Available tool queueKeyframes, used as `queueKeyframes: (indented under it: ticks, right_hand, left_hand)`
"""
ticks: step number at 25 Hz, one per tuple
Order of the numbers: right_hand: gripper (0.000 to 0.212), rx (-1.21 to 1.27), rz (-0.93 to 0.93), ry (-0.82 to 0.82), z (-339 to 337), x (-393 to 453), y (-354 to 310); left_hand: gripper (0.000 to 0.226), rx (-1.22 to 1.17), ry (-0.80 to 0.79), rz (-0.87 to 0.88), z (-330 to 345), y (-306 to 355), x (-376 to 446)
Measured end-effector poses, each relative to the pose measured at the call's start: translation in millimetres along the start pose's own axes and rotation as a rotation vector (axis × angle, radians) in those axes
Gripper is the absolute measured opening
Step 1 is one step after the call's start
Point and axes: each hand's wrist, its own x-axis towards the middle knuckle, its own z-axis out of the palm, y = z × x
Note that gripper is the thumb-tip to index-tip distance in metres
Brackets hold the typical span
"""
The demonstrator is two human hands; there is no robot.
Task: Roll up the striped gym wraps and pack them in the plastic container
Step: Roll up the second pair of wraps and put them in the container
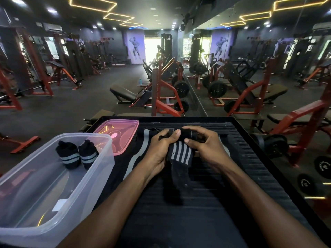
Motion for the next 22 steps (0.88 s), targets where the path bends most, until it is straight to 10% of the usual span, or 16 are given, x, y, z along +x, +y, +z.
queueKeyframes:
  ticks: [6, 22]
  right_hand:
    - [0.008, 0.033, 0.086, 0.065, -7.6, 3.9, -4.6]
    - [0.046, 0.168, 0.095, 0.041, -12.5, 4.7, -1.9]
  left_hand:
    - [0.03, 0.04, -0.032, 0.023, 1.9, -4.9, 1.2]
    - [0.007, 0.084, -0.013, 0.034, 0.7, -8.9, 4.4]
